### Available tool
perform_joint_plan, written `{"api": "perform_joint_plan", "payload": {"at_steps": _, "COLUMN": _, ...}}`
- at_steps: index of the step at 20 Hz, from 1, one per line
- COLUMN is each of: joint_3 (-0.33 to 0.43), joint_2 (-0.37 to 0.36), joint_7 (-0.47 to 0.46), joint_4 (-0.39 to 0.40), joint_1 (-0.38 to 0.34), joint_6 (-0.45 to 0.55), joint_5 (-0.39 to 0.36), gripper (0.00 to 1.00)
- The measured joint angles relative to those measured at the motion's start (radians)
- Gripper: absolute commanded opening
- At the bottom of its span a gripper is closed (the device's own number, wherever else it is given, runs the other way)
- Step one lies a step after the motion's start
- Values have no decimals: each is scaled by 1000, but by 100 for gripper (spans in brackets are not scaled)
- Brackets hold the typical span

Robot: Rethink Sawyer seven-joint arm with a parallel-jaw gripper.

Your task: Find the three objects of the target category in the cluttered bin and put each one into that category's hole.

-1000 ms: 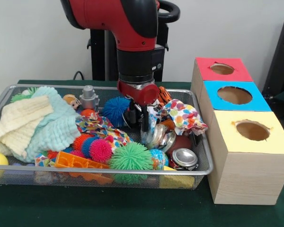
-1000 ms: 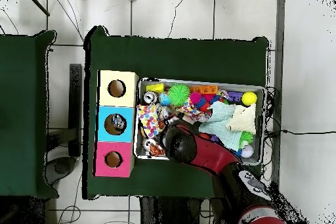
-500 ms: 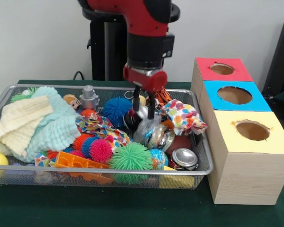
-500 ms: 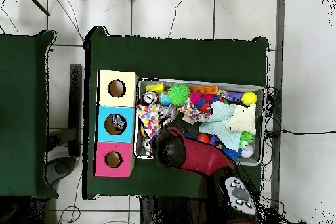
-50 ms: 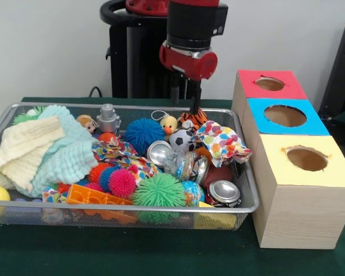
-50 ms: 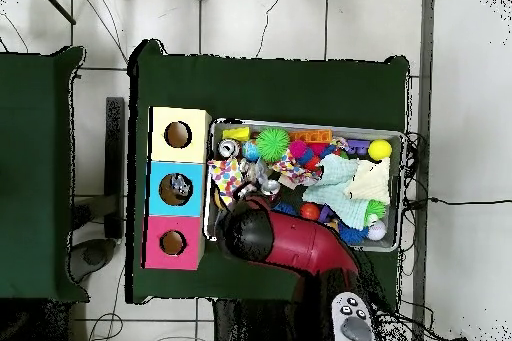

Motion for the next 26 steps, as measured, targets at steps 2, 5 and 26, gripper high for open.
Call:
{"api": "perform_joint_plan", "payload": {"at_steps": 2, "joint_3": -10, "joint_2": -8, "joint_7": 0, "joint_4": -1, "joint_1": 0, "joint_6": 1, "joint_5": 0, "gripper": 100}}
{"api": "perform_joint_plan", "payload": {"at_steps": 5, "joint_3": -32, "joint_2": -14, "joint_7": 0, "joint_4": -9, "joint_1": 0, "joint_6": 1, "joint_5": -1, "gripper": 100}}
{"api": "perform_joint_plan", "payload": {"at_steps": 26, "joint_3": 90, "joint_2": 11, "joint_7": -22, "joint_4": -194, "joint_1": -192, "joint_6": 50, "joint_5": -242, "gripper": 100}}
